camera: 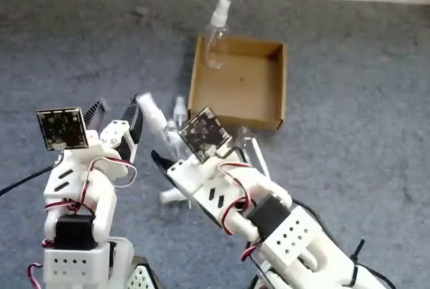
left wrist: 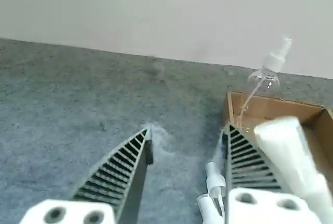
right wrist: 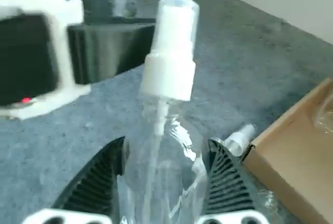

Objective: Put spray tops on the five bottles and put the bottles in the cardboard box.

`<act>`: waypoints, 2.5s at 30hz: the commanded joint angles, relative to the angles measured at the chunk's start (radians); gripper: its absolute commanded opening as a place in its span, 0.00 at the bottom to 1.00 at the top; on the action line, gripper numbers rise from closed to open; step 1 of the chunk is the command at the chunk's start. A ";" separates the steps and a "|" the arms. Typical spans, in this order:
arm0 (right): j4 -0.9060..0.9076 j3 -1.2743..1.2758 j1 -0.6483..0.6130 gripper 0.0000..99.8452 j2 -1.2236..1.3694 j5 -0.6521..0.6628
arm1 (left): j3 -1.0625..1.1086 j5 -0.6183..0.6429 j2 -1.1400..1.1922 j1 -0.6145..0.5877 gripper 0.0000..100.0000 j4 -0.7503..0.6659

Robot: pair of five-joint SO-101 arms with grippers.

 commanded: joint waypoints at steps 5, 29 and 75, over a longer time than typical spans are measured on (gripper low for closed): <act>0.002 -0.012 0.015 0.00 0.002 0.008 | -0.007 0.009 -0.012 0.074 0.17 -0.021; -0.157 -0.286 0.305 0.00 0.096 0.003 | -0.076 -0.084 -0.008 0.171 0.18 0.141; -0.096 -0.641 0.598 0.00 0.498 0.057 | 0.084 -0.245 -0.010 0.344 0.09 0.078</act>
